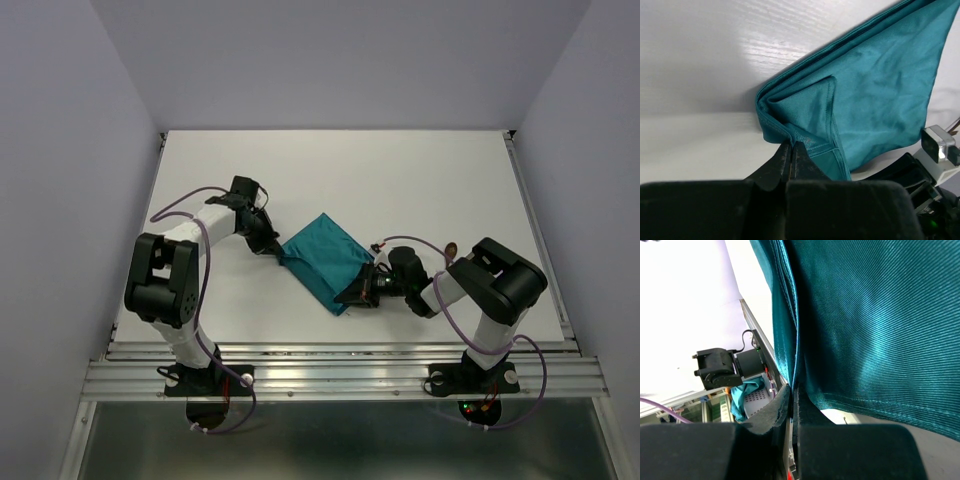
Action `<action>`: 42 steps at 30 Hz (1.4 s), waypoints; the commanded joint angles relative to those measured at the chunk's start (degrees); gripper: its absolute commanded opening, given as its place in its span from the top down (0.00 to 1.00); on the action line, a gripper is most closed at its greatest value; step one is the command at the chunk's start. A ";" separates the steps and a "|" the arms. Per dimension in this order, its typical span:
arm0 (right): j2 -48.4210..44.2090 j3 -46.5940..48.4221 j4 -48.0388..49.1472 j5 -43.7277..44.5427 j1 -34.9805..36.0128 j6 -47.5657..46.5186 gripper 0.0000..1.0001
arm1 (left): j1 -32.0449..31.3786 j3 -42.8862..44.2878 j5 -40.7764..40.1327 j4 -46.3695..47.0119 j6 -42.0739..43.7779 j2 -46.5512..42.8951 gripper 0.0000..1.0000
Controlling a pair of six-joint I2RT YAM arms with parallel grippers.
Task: Fold the napkin into a case and place the utensils inside
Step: Fold the lower triangle-folded napkin at the center of the board.
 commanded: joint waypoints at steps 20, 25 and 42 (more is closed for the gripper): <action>-2.17 0.77 -1.31 0.29 -0.30 -1.46 0.79 | -0.92 11.36 2.42 -1.11 -2.95 6.56 1.00; -8.23 4.63 -20.51 5.73 -0.30 -11.65 0.50 | -1.36 12.41 2.07 -1.55 -3.65 8.05 1.00; -15.98 21.50 -50.28 19.97 -0.30 -30.73 0.32 | -4.17 17.42 0.23 -3.48 -7.70 12.54 1.00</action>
